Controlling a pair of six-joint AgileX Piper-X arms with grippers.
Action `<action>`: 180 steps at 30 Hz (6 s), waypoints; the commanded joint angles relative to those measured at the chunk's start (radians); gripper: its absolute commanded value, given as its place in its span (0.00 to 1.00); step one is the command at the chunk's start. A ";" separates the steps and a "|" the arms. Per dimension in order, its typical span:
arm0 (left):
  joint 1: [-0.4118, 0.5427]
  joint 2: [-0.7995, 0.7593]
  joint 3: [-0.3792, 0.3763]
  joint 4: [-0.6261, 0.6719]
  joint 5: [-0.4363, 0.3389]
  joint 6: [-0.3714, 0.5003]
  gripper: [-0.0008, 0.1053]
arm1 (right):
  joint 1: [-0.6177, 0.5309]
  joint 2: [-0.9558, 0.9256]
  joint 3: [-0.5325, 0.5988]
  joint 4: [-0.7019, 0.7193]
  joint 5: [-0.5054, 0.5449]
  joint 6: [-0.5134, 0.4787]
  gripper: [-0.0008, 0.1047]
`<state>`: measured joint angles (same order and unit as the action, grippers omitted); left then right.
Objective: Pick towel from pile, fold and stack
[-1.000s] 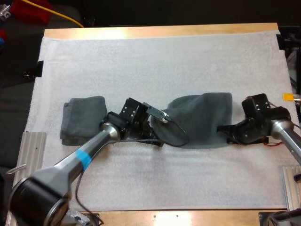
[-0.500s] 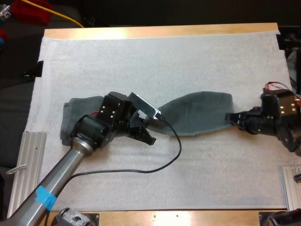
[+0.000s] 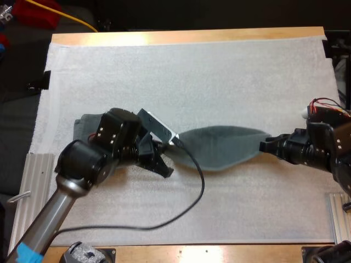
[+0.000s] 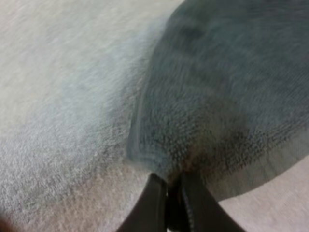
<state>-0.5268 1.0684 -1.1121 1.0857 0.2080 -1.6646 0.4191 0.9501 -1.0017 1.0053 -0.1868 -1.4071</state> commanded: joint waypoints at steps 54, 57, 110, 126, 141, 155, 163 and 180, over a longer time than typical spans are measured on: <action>0.069 0.315 -0.071 0.081 -0.106 0.121 0.01 | 0.128 0.371 -0.124 0.000 0.134 0.010 0.01; 0.116 0.373 -0.071 0.048 -0.048 0.121 0.01 | 0.089 0.419 -0.124 -0.038 0.091 0.013 0.01; 0.247 0.478 -0.106 -0.263 0.080 -0.040 0.64 | -0.091 0.592 -0.124 -0.382 -0.053 0.072 0.52; 0.243 0.155 -0.106 -0.063 0.080 -0.063 0.64 | -0.088 0.314 -0.124 -0.048 0.018 -0.032 0.52; 0.243 -0.158 0.011 0.108 0.080 -0.095 0.64 | -0.088 0.077 -0.124 0.139 0.018 -0.032 0.52; 0.243 -0.405 0.132 0.245 0.080 -0.145 0.64 | -0.088 -0.066 -0.124 0.273 0.018 -0.025 0.52; 0.243 -0.455 0.132 0.320 0.080 -0.145 0.64 | -0.088 -0.133 -0.124 0.363 0.018 -0.020 0.52; 0.243 -0.511 0.132 0.402 0.080 -0.148 0.64 | -0.088 -0.287 0.073 0.470 -0.089 0.036 0.52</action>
<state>-0.2796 0.5622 -0.9806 1.4823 0.2827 -1.8035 0.3316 0.6634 -0.9175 1.4725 -0.2638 -1.3750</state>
